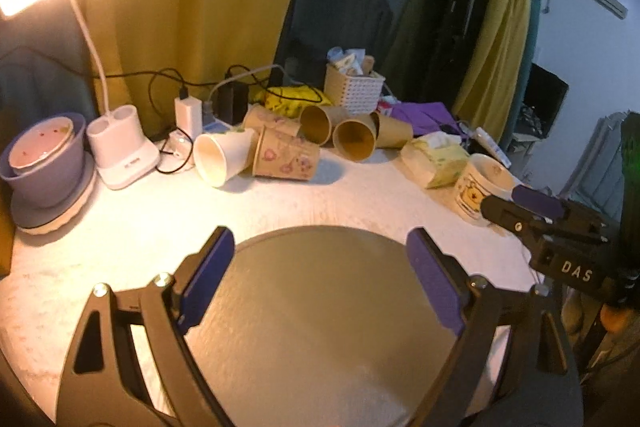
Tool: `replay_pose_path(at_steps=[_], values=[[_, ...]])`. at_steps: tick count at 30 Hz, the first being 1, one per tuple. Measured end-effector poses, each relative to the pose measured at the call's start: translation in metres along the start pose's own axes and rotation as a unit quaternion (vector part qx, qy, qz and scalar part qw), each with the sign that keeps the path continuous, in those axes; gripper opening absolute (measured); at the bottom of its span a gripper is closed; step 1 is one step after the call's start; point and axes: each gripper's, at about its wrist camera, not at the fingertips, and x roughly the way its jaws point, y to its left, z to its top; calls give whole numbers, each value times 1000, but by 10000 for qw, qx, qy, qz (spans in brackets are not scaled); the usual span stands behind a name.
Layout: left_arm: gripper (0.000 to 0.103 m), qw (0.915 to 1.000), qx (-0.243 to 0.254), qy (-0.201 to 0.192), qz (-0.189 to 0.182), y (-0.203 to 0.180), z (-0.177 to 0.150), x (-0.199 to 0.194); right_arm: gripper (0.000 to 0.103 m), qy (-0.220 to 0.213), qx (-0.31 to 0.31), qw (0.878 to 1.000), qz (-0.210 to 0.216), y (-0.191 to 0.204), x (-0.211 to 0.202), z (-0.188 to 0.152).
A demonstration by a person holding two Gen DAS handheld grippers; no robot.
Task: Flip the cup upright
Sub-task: 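Move the left tool toward the tipped-over brown paper cups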
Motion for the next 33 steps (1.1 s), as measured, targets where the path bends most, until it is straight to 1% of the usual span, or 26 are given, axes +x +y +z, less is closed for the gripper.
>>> replay_pose_path(at_steps=[5,8,12,19,23,25,30,32,33], values=[[89,9994,-242,232,0,11,23,38,68,151,-92,9998,43,-14,36,23],[89,9981,-490,382,29,18,34,62,68,226,-159,9996,87,-20,59,36],[89,9944,-883,572,41,30,46,92,68,325,-220,9991,156,-26,89,48],[89,9878,-1371,732,127,40,62,135,68,445,-369,9978,317,-29,129,68],[89,9812,-1733,835,141,46,66,162,68,510,-403,9971,389,-32,152,78],[89,9759,-1991,889,129,50,68,175,68,521,-420,9969,423,-33,160,82],[89,9657,-2408,945,215,54,76,203,68,491,-446,9965,510,-35,173,90],[89,9610,-2552,989,383,59,78,212,68,498,-448,9962,560,-36,177,90],[89,9568,-2680,1046,432,62,78,217,68,508,-439,9960,585,-36,179,90]])
